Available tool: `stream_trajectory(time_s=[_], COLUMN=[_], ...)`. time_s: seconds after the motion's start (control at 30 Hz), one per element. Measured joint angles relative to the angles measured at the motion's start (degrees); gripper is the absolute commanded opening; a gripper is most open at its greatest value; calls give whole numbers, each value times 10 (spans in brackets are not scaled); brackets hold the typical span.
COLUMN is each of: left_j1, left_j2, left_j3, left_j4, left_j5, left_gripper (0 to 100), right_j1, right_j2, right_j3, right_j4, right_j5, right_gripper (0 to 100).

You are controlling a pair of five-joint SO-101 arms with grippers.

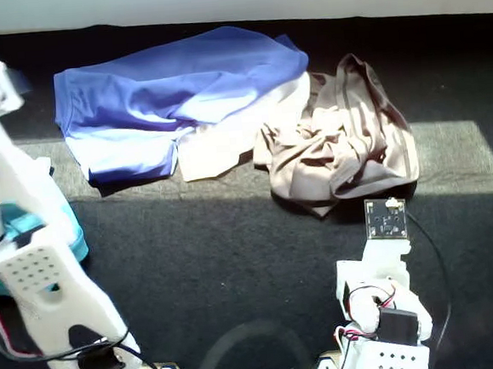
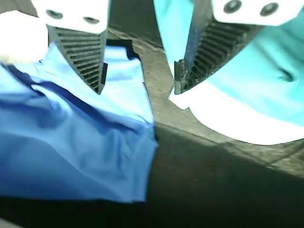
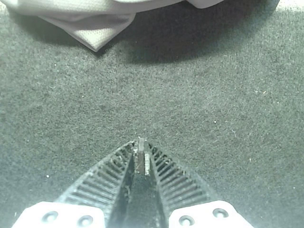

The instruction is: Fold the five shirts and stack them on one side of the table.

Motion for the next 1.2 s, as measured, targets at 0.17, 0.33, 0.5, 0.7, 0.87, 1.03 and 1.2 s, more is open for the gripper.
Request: stream_trajectory(time_s=[0.17,0.33,0.5,0.7,0.87,1.03,1.2], left_j1=[129,200,203,194,147,98,47], left_j2=[4,42,105,164,164,164,164], left_j3=[144,287,309,309,307,263,200], left_j4=[-9,-98,-153,-180,-186,-186,-153], left_j5=[0,0,0,0,1,1,1], left_gripper=[248,397,396,313,0,8,9], right_j1=[0,0,0,0,0,0,0], right_j2=[0,0,0,0,0,0,0], right_j3=[0,0,0,0,0,0,0], right_j4=[0,0,0,0,0,0,0], right_j5=[0,0,0,0,0,0,0], right_gripper=[7,7,7,7,7,7,7])
